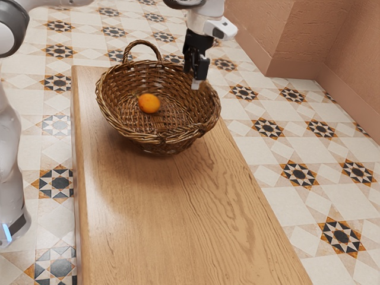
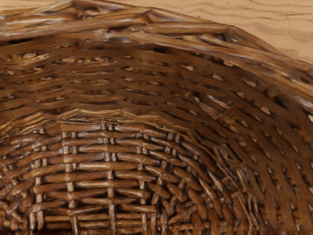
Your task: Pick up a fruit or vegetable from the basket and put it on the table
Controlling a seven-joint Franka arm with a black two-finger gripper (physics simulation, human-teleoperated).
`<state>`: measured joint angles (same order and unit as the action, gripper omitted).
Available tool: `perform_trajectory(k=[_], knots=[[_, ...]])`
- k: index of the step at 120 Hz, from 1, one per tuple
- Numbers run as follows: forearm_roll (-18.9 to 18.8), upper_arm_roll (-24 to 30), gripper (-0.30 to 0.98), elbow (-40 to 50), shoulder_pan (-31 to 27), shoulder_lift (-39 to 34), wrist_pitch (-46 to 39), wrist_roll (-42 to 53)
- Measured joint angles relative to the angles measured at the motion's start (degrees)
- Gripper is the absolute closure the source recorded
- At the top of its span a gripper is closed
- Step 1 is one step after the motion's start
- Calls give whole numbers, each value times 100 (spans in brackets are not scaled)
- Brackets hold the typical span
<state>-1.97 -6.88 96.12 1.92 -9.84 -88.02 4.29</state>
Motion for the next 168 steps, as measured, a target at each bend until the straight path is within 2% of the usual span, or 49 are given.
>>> perform_trajectory(k=[22, 53, 66, 82, 134, 168], knots=[[-42, -313, 0, 1322, -46, -692, -527, 417], [-630, -303, 0, 1806, -28, -793, -928, 1229], [-762, -261, 0, 2073, -10, -803, -1127, 1558], [-814, -276, 0, 2385, -7, -877, -1426, 1907], [-897, -947, 0, 3029, -43, -1307, -1948, 2750], [-909, -991, 0, 3264, -51, -1335, -2144, 3069]])
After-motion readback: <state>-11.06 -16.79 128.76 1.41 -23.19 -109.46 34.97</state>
